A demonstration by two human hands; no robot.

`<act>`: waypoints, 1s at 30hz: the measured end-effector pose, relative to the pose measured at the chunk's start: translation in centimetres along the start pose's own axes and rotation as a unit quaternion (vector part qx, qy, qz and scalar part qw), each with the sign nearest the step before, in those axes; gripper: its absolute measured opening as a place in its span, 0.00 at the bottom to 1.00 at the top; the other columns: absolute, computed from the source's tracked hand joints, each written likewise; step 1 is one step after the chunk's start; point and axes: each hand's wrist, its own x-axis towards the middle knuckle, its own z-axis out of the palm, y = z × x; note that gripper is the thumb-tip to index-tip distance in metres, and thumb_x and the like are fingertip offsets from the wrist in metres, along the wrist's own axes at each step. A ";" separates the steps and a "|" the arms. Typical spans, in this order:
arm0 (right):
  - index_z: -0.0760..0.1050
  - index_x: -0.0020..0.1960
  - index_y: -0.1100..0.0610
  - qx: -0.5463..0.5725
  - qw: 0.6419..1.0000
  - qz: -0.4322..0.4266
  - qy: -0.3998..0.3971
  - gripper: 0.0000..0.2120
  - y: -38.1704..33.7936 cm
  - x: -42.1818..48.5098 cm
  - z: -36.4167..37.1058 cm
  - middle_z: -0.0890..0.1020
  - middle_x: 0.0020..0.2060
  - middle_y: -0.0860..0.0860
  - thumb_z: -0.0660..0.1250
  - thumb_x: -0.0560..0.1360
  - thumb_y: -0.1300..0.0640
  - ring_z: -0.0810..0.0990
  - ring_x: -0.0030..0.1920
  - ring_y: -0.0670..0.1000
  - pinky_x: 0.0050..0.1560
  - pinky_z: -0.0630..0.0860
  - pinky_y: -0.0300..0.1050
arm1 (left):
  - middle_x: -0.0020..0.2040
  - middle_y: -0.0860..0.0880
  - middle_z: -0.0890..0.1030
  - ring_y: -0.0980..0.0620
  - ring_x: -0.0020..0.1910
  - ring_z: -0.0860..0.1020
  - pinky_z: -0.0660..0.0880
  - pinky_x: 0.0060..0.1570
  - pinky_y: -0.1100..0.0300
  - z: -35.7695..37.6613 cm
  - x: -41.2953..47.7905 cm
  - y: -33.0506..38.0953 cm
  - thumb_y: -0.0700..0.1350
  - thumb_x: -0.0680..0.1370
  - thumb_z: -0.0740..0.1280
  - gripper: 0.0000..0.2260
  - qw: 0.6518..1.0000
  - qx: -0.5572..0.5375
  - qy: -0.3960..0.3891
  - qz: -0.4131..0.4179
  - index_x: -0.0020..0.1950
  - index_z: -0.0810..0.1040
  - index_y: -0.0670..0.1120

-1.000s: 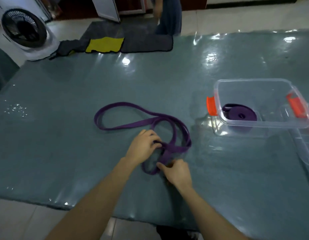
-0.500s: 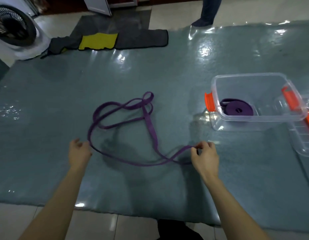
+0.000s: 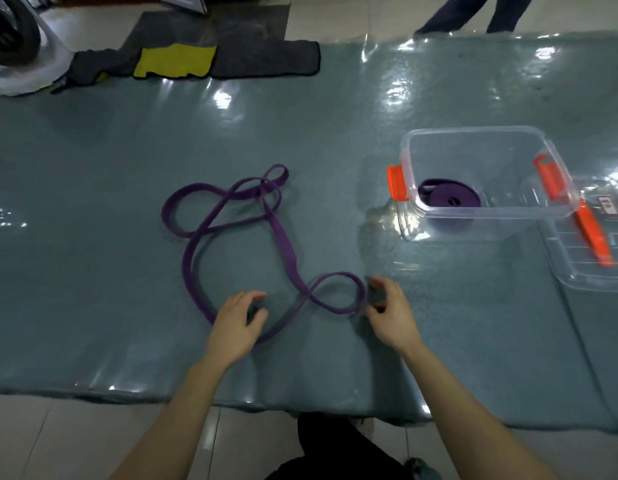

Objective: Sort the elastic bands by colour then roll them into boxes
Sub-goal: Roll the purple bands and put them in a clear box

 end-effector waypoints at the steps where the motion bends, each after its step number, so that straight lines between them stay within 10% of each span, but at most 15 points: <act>1: 0.73 0.76 0.59 0.002 1.000 0.001 -0.006 0.28 0.1 0.1 -0.1 0.75 0.69 0.56 0.74 0.77 0.68 0.85 0.58 0.58 0.63 0.83 0.55 | 0.58 0.58 0.81 0.56 0.59 0.76 0.76 0.64 0.52 0.4 -0.2 0.4 0.57 0.81 0.70 0.17 1.000 0.005 0.002 0.002 0.67 0.81 0.52; 10: 0.73 0.75 0.53 -0.014 0.999 -0.014 -0.050 0.40 0.4 0.4 0.1 0.68 0.69 0.49 0.86 0.67 0.56 0.86 0.44 0.48 0.58 0.84 0.51 | 0.52 0.53 0.86 0.53 0.51 0.84 0.82 0.58 0.49 2.9 -2.1 2.8 0.47 0.81 0.77 0.08 0.999 -0.040 0.016 -0.015 0.60 0.88 0.49; 18: 0.68 0.76 0.56 -0.030 0.998 0.002 0.048 0.47 -0.3 0.1 2.3 0.69 0.70 0.51 0.84 0.67 0.36 0.78 0.61 0.51 0.64 0.79 0.54 | 0.52 0.60 0.88 0.62 0.53 0.85 0.82 0.60 0.56 1.4 -3.6 6.7 0.49 0.82 0.76 0.08 0.992 -0.120 0.034 -0.005 0.60 0.89 0.51; 24: 0.79 0.59 0.60 -0.070 0.997 0.013 0.013 0.10 -3.6 2.0 1.5 0.84 0.57 0.58 0.70 0.80 0.56 0.83 0.58 0.61 0.60 0.78 0.52 | 0.44 0.54 0.87 0.53 0.46 0.85 0.81 0.52 0.56 -2.4 -2.7 9.1 0.43 0.83 0.74 0.04 0.975 -0.183 0.118 0.031 0.56 0.86 0.51; 30: 0.73 0.59 0.52 0.141 0.982 -0.125 0.007 0.19 -10.5 2.5 -8.7 0.83 0.39 0.46 0.77 0.73 0.60 0.84 0.38 0.48 0.43 0.81 0.48 | 0.49 0.43 0.85 0.47 0.44 0.85 0.83 0.48 0.52 -11.6 0.7 11.8 0.30 0.83 0.68 0.12 0.930 -0.237 0.264 0.092 0.57 0.80 0.46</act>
